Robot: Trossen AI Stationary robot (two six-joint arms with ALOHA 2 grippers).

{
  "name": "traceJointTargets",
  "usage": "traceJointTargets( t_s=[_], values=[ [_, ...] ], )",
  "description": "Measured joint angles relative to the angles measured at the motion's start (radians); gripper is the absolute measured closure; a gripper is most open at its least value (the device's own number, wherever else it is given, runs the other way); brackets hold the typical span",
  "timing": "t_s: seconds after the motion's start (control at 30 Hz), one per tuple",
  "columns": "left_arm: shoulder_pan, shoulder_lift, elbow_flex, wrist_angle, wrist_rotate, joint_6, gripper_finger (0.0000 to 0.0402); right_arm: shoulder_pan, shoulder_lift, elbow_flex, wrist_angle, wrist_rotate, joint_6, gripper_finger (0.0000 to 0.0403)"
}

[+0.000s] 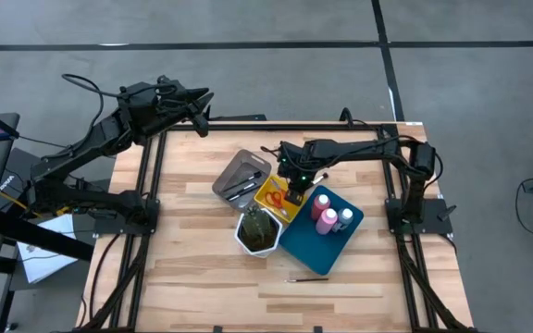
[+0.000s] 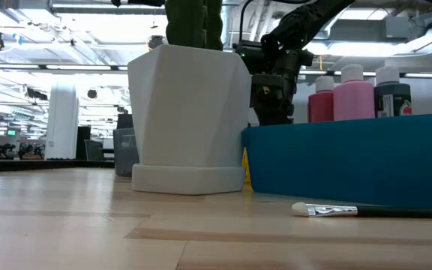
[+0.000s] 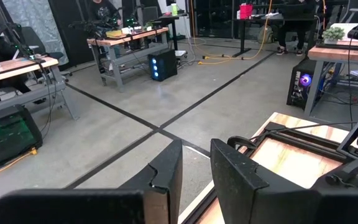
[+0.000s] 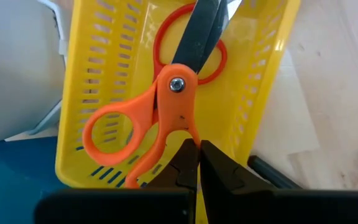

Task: Pick & Place Paint Supplies
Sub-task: Put the orange scissors into the yellow bin, then put the top makeup brush into the black bin

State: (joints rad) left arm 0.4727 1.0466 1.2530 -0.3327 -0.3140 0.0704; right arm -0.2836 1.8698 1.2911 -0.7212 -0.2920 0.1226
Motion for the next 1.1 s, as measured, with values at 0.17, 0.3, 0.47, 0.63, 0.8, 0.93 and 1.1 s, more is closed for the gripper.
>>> traceJointTargets(
  t_s=[0.17,0.3,0.47,0.63,0.8,0.93,1.1],
  values=[
    [0.000,0.000,0.000,0.000,0.000,0.000,0.0325,0.000,0.000,0.000,0.002,-0.015,-0.002,0.0388],
    [0.000,0.000,0.000,0.000,0.000,0.000,0.0325,0.000,0.000,0.000,0.005,-0.026,-0.001,0.0375],
    [0.000,0.000,0.000,0.000,0.000,0.000,0.0325,0.000,0.000,0.000,0.017,-0.026,0.002,0.0369],
    [0.000,0.000,0.000,0.000,0.000,0.000,0.0325,0.000,0.000,0.000,0.027,-0.026,0.009,0.0368],
    [0.000,0.000,0.000,0.000,0.000,0.000,0.0325,0.000,0.000,0.000,0.039,-0.026,0.014,0.0368],
    [0.000,0.000,0.000,0.000,0.000,0.000,0.0325,-0.008,0.000,0.000,0.075,-0.042,0.050,0.0367],
    [0.000,0.000,0.000,0.000,0.000,0.000,0.0325,-0.037,0.000,0.000,0.110,-0.060,0.091,0.0367]
  ],
)
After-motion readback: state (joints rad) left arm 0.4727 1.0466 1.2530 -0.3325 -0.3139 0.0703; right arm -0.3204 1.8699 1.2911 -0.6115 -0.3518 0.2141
